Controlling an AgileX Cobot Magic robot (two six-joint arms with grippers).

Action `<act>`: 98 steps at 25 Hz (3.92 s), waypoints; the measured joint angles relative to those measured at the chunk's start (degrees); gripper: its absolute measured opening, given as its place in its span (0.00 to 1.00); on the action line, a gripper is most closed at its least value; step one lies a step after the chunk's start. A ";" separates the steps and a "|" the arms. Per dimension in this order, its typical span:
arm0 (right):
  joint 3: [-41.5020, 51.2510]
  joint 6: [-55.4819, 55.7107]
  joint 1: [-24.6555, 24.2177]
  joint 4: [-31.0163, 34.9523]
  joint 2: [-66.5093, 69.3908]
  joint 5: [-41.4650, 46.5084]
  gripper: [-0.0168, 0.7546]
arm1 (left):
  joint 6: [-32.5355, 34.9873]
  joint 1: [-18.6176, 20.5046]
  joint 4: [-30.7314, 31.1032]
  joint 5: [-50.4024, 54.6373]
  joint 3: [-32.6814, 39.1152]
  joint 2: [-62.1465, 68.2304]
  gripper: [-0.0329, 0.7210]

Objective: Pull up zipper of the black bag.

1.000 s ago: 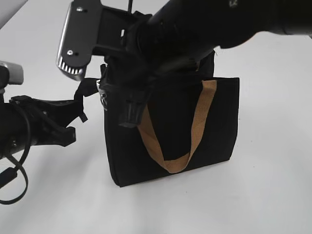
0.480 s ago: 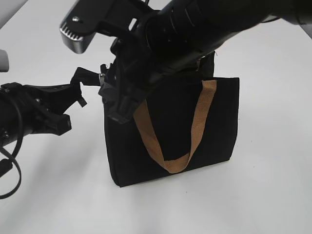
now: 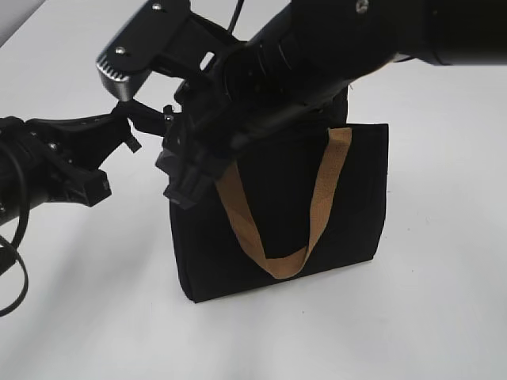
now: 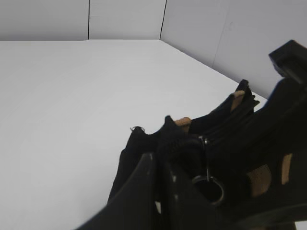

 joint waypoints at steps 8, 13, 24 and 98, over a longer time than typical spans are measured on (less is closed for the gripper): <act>0.00 0.83 -0.19 -1.15 0.00 -1.92 0.36 | -0.06 0.00 1.69 -1.72 0.00 0.00 0.05; -0.05 4.83 -2.19 -1.80 0.00 -1.55 0.35 | -0.06 0.00 1.96 -2.58 0.00 0.00 0.05; -0.05 7.38 -2.82 -1.50 0.72 -1.47 0.28 | -1.03 0.00 4.39 -6.47 0.00 0.00 0.05; -2.26 15.81 -26.85 -1.92 -12.24 26.49 0.68 | -7.40 6.08 -9.36 39.64 -3.88 -8.85 0.33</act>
